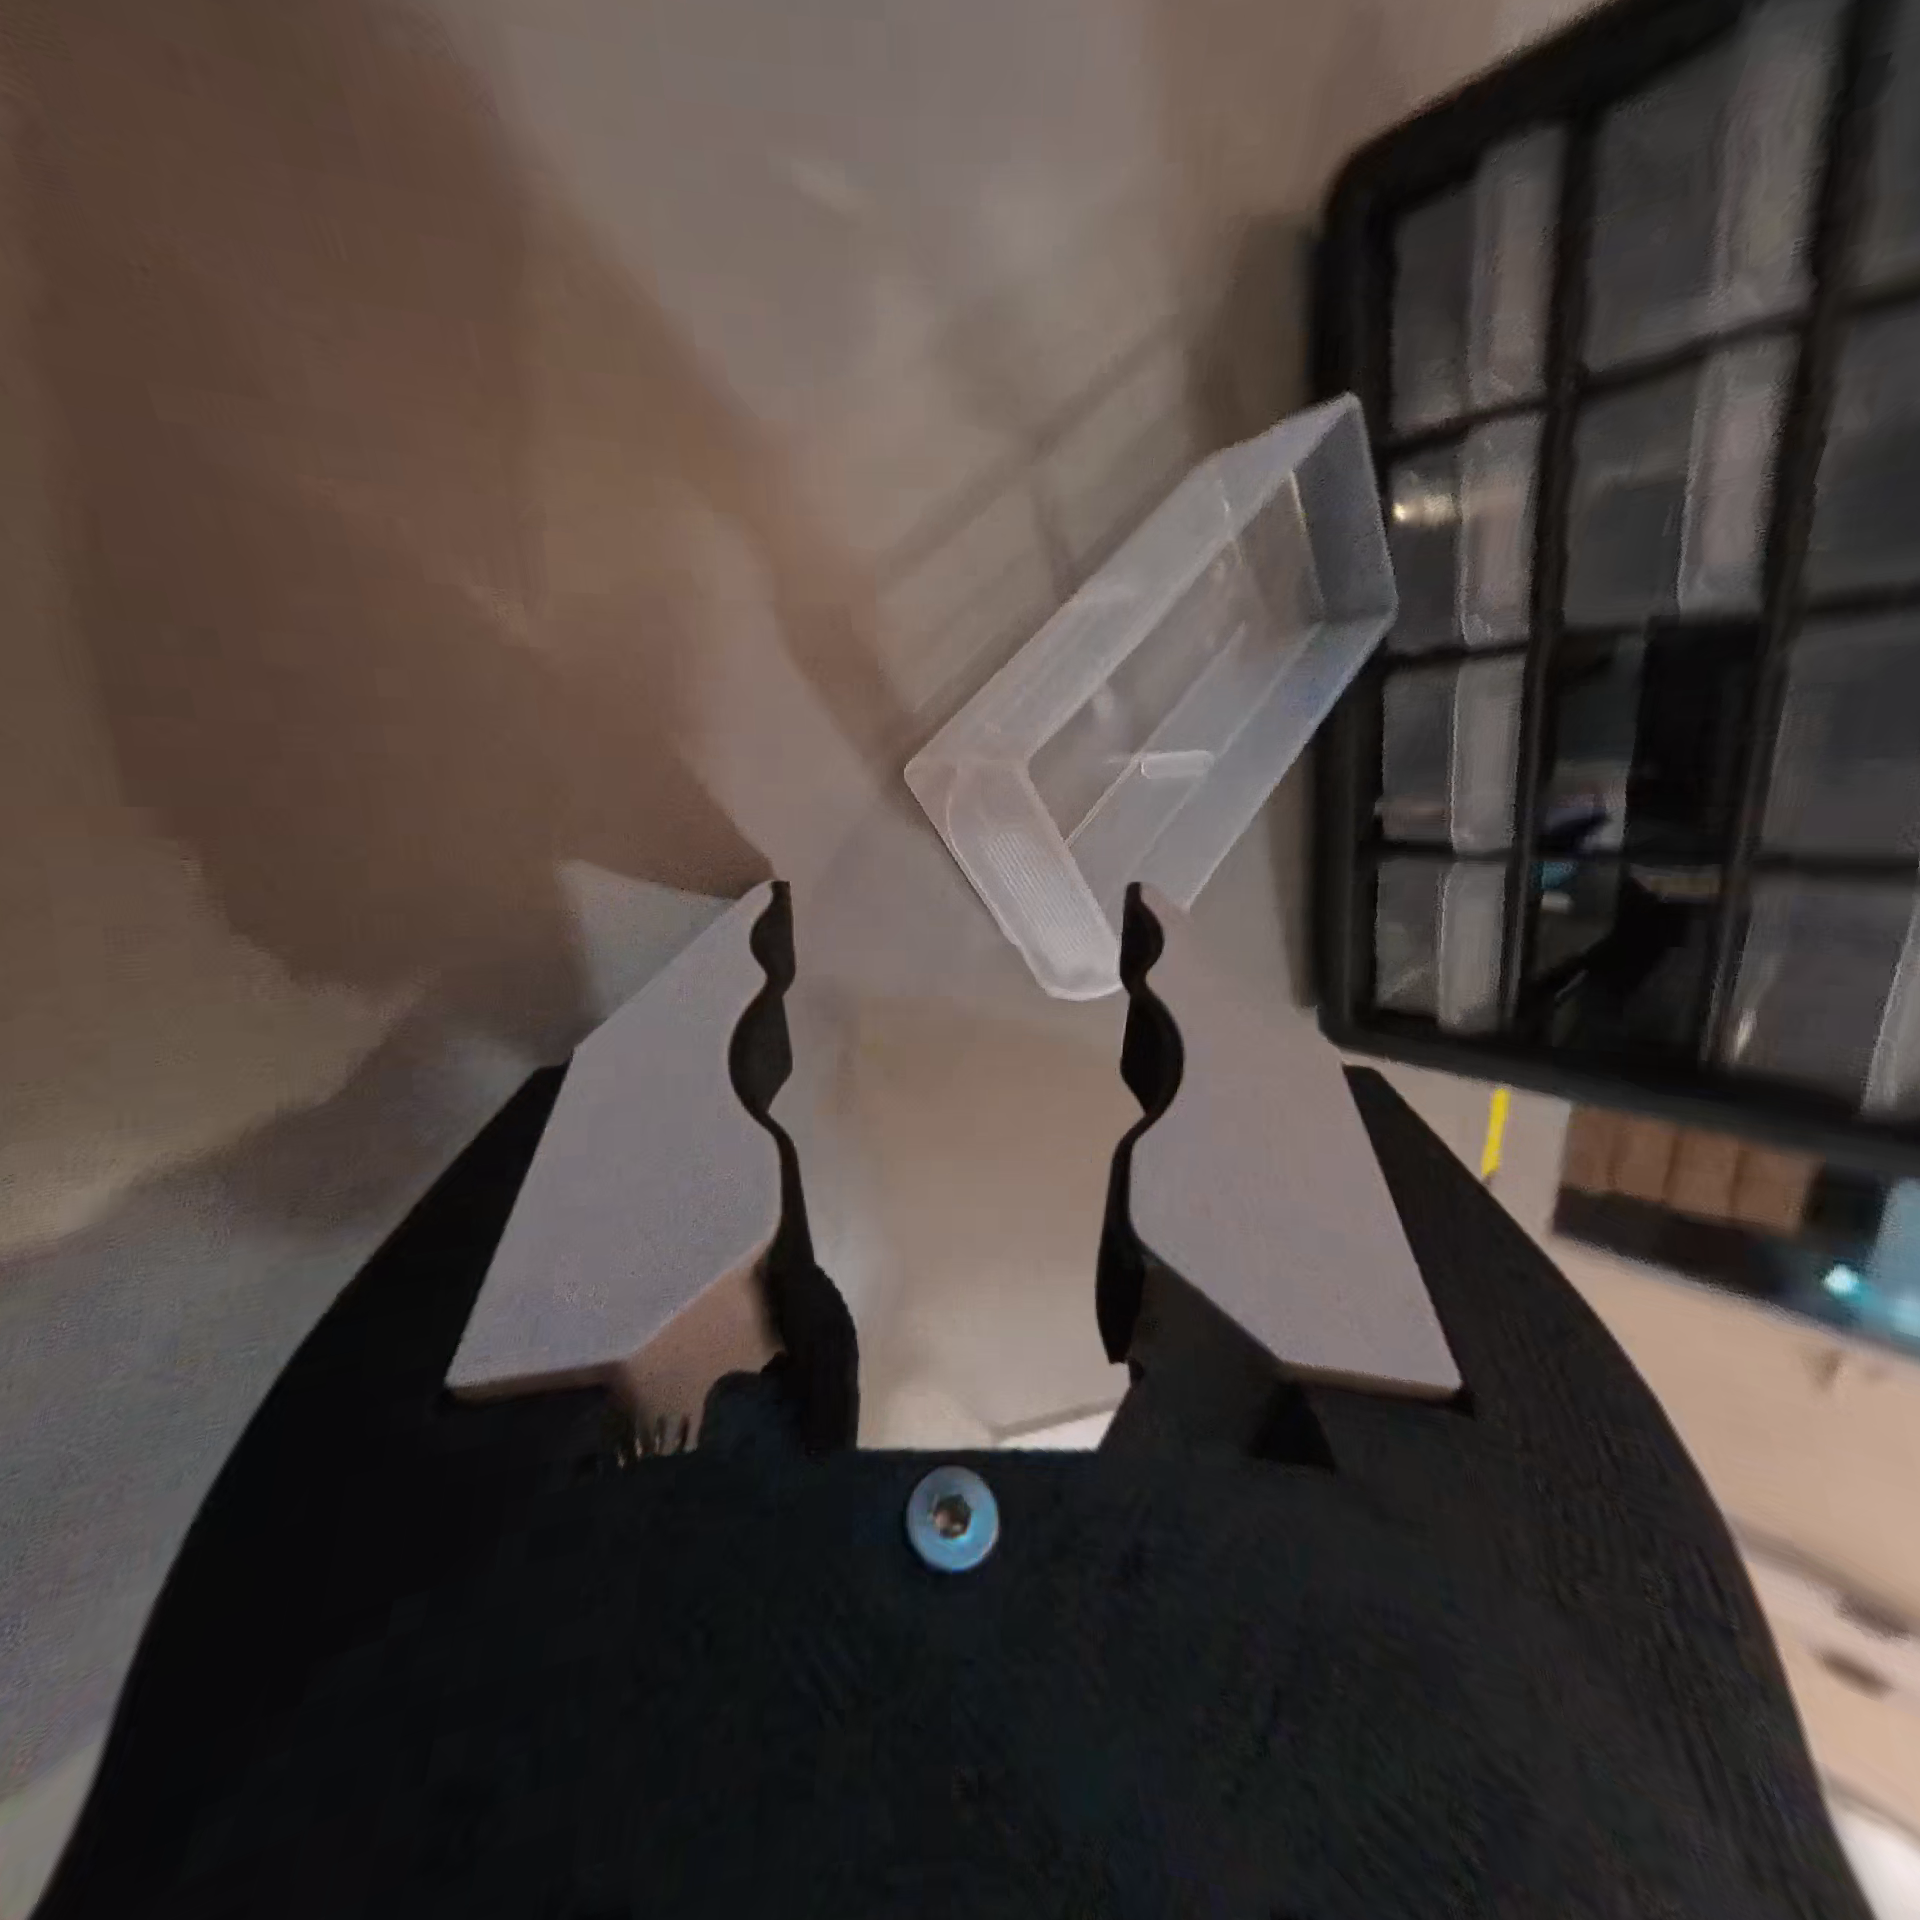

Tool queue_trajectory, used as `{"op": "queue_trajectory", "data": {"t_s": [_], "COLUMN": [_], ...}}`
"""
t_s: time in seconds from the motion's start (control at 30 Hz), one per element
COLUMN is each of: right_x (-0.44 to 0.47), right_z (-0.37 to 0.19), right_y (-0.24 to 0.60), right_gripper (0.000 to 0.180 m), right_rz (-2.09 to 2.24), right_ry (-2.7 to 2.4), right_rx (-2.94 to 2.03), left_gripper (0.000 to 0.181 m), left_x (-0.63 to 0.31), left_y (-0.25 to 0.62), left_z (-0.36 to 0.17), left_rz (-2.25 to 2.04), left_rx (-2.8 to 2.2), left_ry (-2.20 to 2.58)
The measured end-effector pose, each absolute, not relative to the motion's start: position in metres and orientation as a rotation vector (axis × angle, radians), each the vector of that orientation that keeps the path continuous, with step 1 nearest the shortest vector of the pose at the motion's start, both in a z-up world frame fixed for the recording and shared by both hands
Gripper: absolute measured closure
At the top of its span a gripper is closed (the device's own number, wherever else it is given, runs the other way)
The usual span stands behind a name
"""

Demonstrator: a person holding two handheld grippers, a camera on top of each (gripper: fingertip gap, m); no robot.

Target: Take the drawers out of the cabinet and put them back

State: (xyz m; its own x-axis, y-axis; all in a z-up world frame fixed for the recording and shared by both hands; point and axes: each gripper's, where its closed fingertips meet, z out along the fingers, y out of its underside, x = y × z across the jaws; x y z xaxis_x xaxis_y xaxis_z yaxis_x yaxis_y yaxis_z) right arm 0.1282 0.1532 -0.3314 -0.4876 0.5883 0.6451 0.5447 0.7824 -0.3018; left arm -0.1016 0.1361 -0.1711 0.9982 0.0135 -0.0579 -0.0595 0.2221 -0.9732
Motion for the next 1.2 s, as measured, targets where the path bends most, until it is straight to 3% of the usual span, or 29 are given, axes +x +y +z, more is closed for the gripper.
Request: {"op": "queue_trajectory", "data": {"t_s": [0.13,0.27,0.53,0.7,0.93,1.2], "right_x": [0.117,0.111,0.107,0.103,0.101,0.095], "right_z": [-0.336,-0.342,-0.317,-0.291,-0.286,-0.278], "right_y": [0.158,0.164,0.165,0.167,0.191,0.195], "right_gripper": [0.125,0.159,0.162,0.162,0.162,0.162], "right_rz": [-0.077,-0.193,-0.267,-0.234,-0.269,-0.208], "right_ry": [-2.371,-2.440,-2.325,-2.287,-2.373,-2.428], "right_rx": [-0.618,-0.508,-0.576,-0.642,-0.750,-0.808], "left_gripper": [0.094,0.093,0.095,0.095,0.129,0.129], "left_x": [-0.097,-0.099,-0.092,-0.076,-0.086,-0.086], "left_y": [0.135,0.131,0.149,0.181,0.199,0.199], "left_z": [-0.171,-0.167,-0.123,-0.134,-0.151,-0.150], "left_rz": [0.057,0.060,0.140,0.216,0.376,0.292], "left_rx": [-1.345,-1.341,-1.413,-1.708,-1.902,-1.881], "left_ry": [0.062,0.058,0.211,0.499,0.727,0.702]}}
